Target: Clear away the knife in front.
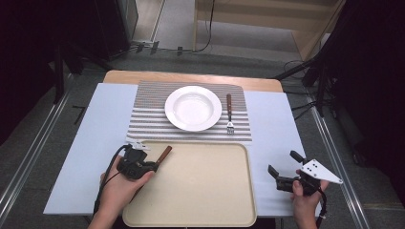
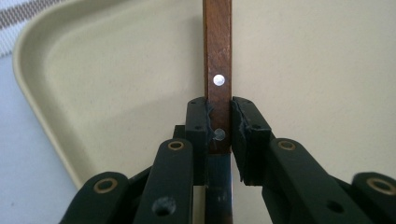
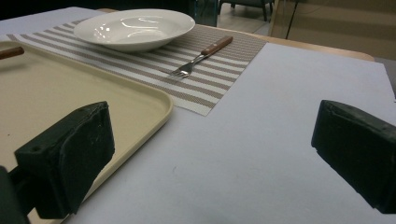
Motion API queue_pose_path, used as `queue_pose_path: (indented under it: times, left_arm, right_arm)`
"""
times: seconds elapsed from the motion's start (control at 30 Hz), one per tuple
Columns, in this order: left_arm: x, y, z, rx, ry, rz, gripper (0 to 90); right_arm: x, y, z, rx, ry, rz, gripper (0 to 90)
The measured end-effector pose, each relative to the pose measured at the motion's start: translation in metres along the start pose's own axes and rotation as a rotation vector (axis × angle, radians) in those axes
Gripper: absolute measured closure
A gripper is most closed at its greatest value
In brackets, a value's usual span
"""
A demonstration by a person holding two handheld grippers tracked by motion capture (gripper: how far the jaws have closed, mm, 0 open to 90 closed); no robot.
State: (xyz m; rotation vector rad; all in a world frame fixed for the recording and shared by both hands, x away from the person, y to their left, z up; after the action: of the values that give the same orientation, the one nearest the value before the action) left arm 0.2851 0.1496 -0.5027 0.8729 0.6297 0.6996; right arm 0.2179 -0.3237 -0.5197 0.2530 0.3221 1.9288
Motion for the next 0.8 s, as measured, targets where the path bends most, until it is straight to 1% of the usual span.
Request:
queue_pose_path:
  times: [0.03,0.07,0.1,0.2,0.23,0.27,0.3,0.37,0.4,0.43,0.47,0.5,0.53,0.57,0.6,0.63,0.67,0.73,0.8]
  left_arm:
    - [0.001,0.001,-0.001,-0.007,0.005,0.004,76.7]
    - [0.002,0.003,-0.002,-0.029,0.018,0.005,76.6]
    - [0.002,0.003,-0.002,-0.029,0.018,0.005,76.6]
    - [0.004,0.005,-0.005,-0.063,0.037,0.008,76.4]
    - [0.007,0.005,-0.006,-0.076,0.047,-0.002,72.3]
    - [0.007,0.005,-0.006,-0.076,0.047,-0.002,68.8]
    - [0.008,0.005,-0.006,-0.081,0.052,0.0,68.8]
    - [0.01,0.006,-0.005,-0.098,0.059,-0.006,65.1]
    - [0.01,0.008,-0.004,-0.116,0.052,-0.003,63.6]
    - [0.01,0.01,-0.003,-0.149,0.04,-0.006,63.7]
    - [0.008,0.013,-0.002,-0.19,0.016,-0.012,66.2]
    - [0.006,0.014,-0.001,-0.206,-0.004,-0.016,80.2]
    - [0.003,0.015,-0.001,-0.219,-0.033,-0.023,80.2]
    - [0.0,0.014,-0.001,-0.23,-0.057,-0.043,89.7]
    - [-0.003,0.013,0.0,-0.229,-0.076,-0.056,89.7]
    - [-0.005,0.009,0.001,-0.225,-0.095,-0.055,89.8]
    - [-0.006,0.007,0.001,-0.22,-0.103,-0.053,89.8]
    - [-0.006,0.001,0.002,-0.211,-0.102,-0.05,89.8]
    - [-0.005,-0.005,0.002,-0.186,-0.11,-0.038,89.7]
  right_arm:
    - [0.0,0.0,0.0,0.0,0.0,0.0,0.0]
    - [0.0,0.0,0.0,0.0,0.003,0.001,0.0]
    - [0.0,0.0,0.0,0.0,0.003,0.001,0.0]
    - [-0.001,0.001,0.0,0.001,-0.001,0.001,0.0]
    - [-0.001,0.0,0.0,0.002,-0.002,0.004,0.0]
    - [-0.001,0.0,0.0,0.003,-0.001,0.004,0.0]
    - [-0.001,0.0,0.0,0.003,-0.001,0.004,0.0]
    - [-0.001,0.0,0.0,0.004,0.001,0.004,0.0]
    - [-0.001,0.0,0.0,0.004,0.002,0.005,0.0]
    - [-0.001,0.0,0.0,0.005,0.002,0.005,0.0]
    - [-0.001,0.0,0.0,0.004,0.002,0.005,0.0]
    - [-0.001,-0.001,0.0,0.004,-0.001,0.004,0.0]
    - [-0.001,-0.001,0.0,0.004,-0.001,0.004,0.0]
    - [-0.001,-0.001,0.0,0.004,-0.002,0.003,0.0]
    - [-0.001,-0.001,0.0,0.004,-0.002,0.003,0.0]
    - [-0.001,-0.002,0.0,0.007,0.001,0.004,0.0]
    - [-0.001,-0.002,0.0,0.007,0.001,0.004,0.0]
    - [0.0,-0.002,0.0,0.009,0.001,0.007,0.0]
    - [0.0,-0.002,0.0,0.009,0.004,0.006,0.0]
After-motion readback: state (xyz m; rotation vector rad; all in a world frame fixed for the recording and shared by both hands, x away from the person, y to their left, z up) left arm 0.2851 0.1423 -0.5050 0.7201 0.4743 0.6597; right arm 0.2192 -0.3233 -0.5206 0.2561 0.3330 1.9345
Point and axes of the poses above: each handheld gripper's, and its own axes: y roughly backward along the jaws, z roughly out of its top, x roughly to its left, the point moved 3 cm from there along -y, roughly forward along the jaws, and after that the axes turned 3 degrees about -z, right-handed, at the moved point
